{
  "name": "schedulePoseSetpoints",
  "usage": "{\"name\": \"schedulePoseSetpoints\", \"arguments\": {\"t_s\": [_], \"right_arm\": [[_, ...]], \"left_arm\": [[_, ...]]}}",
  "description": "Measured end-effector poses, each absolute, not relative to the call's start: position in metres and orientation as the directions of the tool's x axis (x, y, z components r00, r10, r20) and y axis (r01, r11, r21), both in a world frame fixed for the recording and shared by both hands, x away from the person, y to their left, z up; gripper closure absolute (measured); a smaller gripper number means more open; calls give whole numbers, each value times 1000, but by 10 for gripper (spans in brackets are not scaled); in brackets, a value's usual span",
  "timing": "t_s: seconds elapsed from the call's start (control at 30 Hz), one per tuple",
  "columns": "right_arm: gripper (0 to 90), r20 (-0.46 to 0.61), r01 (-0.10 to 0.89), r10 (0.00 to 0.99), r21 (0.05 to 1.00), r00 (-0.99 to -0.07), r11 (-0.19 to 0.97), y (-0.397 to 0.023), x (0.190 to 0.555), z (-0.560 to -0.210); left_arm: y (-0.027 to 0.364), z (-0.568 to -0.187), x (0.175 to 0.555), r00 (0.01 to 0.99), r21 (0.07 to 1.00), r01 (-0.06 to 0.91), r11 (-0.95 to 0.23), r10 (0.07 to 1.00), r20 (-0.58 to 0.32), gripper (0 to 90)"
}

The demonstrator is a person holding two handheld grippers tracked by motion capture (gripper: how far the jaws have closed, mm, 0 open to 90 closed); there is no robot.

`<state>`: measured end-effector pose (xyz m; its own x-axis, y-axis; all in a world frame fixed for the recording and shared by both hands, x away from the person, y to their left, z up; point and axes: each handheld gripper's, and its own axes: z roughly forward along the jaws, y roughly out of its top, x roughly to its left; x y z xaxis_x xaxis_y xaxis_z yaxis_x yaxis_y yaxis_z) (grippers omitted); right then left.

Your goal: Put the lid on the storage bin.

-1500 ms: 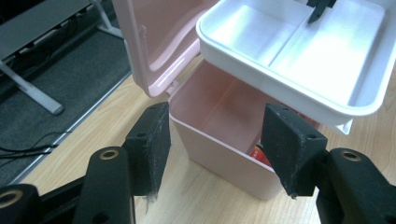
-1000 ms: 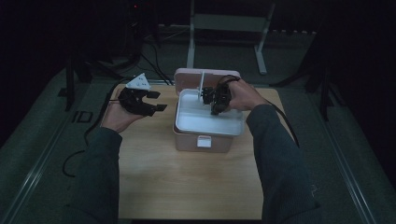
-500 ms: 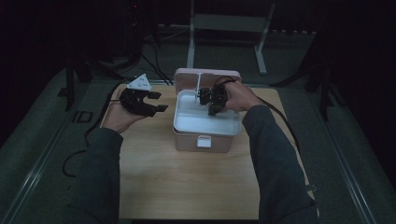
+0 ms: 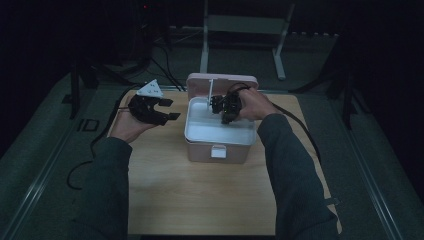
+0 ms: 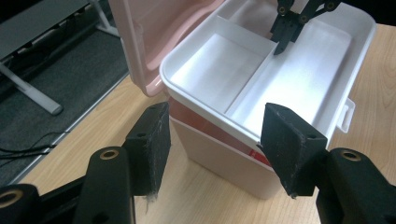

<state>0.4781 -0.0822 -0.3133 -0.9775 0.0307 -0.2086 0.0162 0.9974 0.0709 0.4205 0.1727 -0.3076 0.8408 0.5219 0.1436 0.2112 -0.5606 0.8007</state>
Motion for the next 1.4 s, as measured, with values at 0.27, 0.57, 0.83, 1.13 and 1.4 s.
{"name": "schedulePoseSetpoints", "arguments": {"t_s": [0.27,0.57,0.83,1.13,1.4], "right_arm": [[896,-210,15,29,71,-977,997,-81,482,-315],[895,-199,3,14,54,-980,999,-77,484,-323],[892,-184,13,22,54,-983,998,-79,486,-331],[880,-172,18,25,43,-985,999,-77,486,-337],[818,-173,27,35,47,-984,999,-77,487,-340]], "left_arm": [[172,-308,421,841,800,213,-560,522,142,423],[173,-308,421,841,800,213,-562,521,143,423],[171,-309,422,842,800,215,-560,521,139,423],[170,-309,423,842,800,217,-559,522,136,423],[169,-310,423,842,802,218,-556,523,133,422]]}}
